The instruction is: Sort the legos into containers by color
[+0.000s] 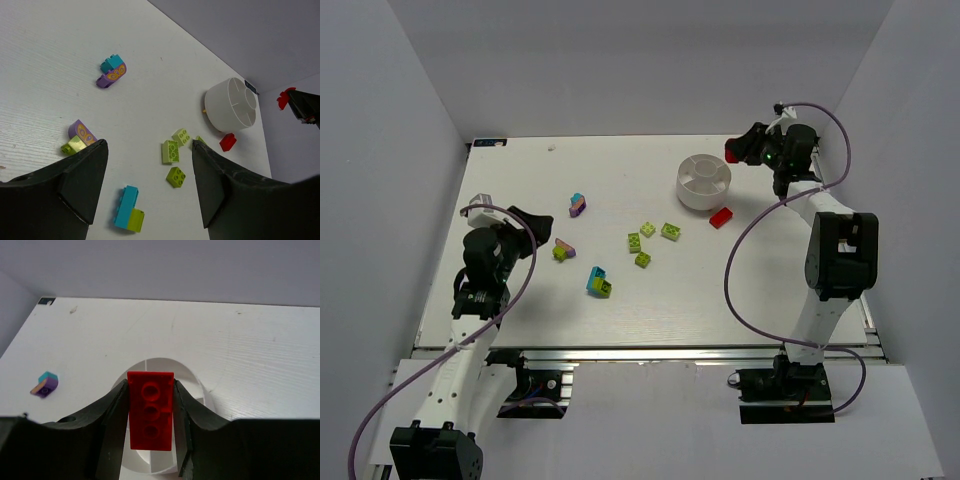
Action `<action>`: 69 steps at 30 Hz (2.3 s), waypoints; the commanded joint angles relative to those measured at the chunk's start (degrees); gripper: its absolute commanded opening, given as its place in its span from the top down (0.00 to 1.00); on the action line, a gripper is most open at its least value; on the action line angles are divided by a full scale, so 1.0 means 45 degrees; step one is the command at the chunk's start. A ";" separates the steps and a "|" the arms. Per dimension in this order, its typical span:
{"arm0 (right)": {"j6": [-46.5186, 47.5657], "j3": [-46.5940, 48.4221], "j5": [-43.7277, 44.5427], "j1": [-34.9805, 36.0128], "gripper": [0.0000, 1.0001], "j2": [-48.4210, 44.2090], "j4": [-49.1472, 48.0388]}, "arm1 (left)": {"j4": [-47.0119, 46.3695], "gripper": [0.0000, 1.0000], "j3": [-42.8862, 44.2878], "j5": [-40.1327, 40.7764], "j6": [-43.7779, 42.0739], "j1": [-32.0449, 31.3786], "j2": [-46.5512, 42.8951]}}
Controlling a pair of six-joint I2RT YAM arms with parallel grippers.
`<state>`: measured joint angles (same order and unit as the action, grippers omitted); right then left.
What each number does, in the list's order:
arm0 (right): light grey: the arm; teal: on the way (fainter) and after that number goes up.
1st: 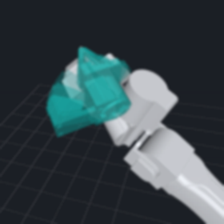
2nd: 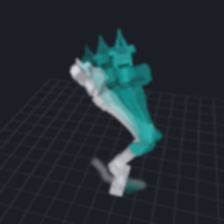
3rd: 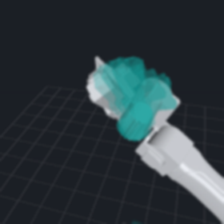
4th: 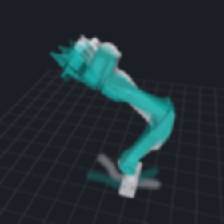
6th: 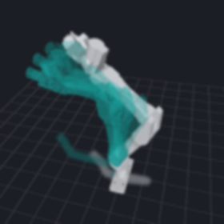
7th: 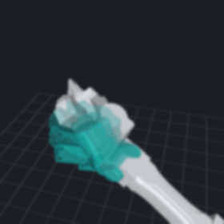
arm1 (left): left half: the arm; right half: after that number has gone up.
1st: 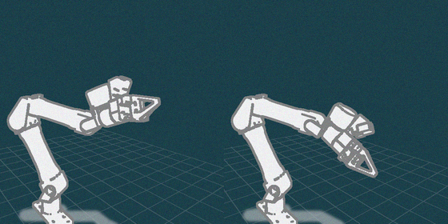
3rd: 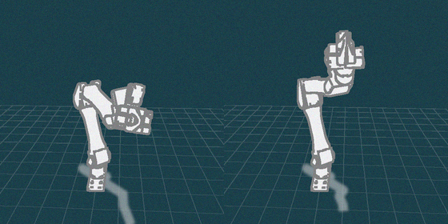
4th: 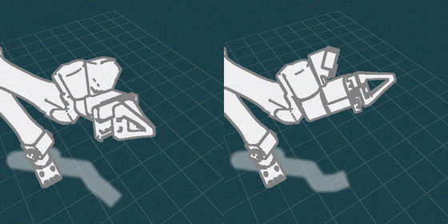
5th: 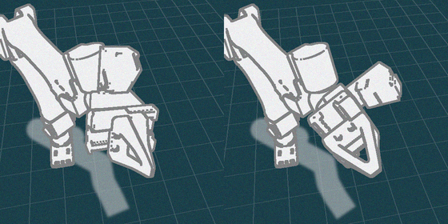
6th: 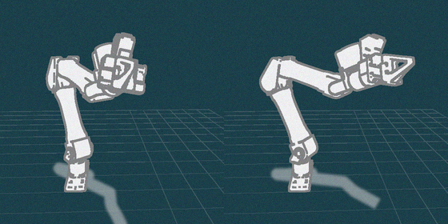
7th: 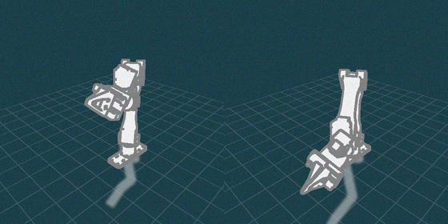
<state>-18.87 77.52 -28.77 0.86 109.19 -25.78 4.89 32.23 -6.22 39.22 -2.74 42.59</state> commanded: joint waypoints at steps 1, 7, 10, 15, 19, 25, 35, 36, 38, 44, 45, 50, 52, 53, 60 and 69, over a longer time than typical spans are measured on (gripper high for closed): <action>-0.1546 0.0567 0.1920 0.0023 1.00 0.0150 0.0044 | -0.0264 0.23 0.0026 0.0113 0.0190 0.0004 0.0086; -0.2329 0.0334 0.2293 0.0121 1.00 0.0248 0.0787 | -0.0538 0.23 0.0143 -0.0121 0.0288 0.0004 0.0575; -0.2427 -0.0057 0.2468 0.0160 1.00 0.0150 0.0787 | -0.0636 0.23 0.0143 -0.0141 0.0327 0.0023 0.0614; -0.2427 -0.0058 0.2507 0.0257 1.00 0.0306 0.1080 | -0.0714 0.23 0.0006 -0.0161 0.0424 0.0004 0.0536; -0.2349 0.0001 0.2605 0.0355 0.99 0.0540 0.1255 | -0.0734 0.23 -0.0013 -0.0181 0.0464 0.0004 0.0517; -0.2407 0.0098 0.2566 0.0355 0.94 0.0873 0.1315 | -0.0597 0.23 -0.0052 -0.0142 0.0444 0.0004 0.0399; -0.2387 0.0274 0.2586 0.0433 0.72 0.1244 0.1413 | -0.0636 0.23 -0.0111 -0.0142 0.0483 0.0004 0.0321; -0.2388 0.0294 0.2566 0.0452 0.71 0.1264 0.1393 | -0.0636 0.23 -0.0111 -0.0142 0.0483 0.0004 0.0321; -0.2407 0.0294 0.2566 0.0492 0.67 0.1264 0.1412 | -0.0617 0.23 -0.0092 -0.0142 0.0483 0.0004 0.0341; -0.2407 0.0255 0.2586 0.0492 0.53 0.1147 0.1393 | -0.0617 0.23 -0.0091 -0.0142 0.0503 0.0004 0.0302; -0.2407 0.0274 0.2547 0.0492 0.52 0.1127 0.1412 | -0.0636 0.23 -0.0091 -0.0142 0.0503 0.0004 0.0302; -0.2485 0.0391 0.2508 0.0492 0.48 0.0991 0.1432 | -0.0675 0.23 -0.0053 -0.0161 0.0483 0.0004 0.0321; -0.2447 0.0450 0.2488 0.0492 0.48 0.0932 0.1432 | -0.0675 0.23 -0.0033 -0.0161 0.0483 0.0004 0.0302; -0.2447 0.0469 0.2449 0.0492 0.47 0.0893 0.1393 | -0.0675 0.23 -0.0033 -0.0161 0.0483 0.0004 0.0282; -0.0967 0.0528 0.1807 0.0472 0.44 -0.0158 0.1412 | -0.0539 0.23 -0.0072 -0.0083 0.0464 0.0004 0.0048; 0.6026 -0.1228 -0.0908 0.0453 0.35 -0.2719 0.3754 | -0.0655 0.23 -0.0482 -0.0102 0.0600 0.0004 -0.0265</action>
<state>-5.10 74.50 -27.77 3.03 101.41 -14.17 2.52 31.00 -6.48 41.52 -2.74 42.37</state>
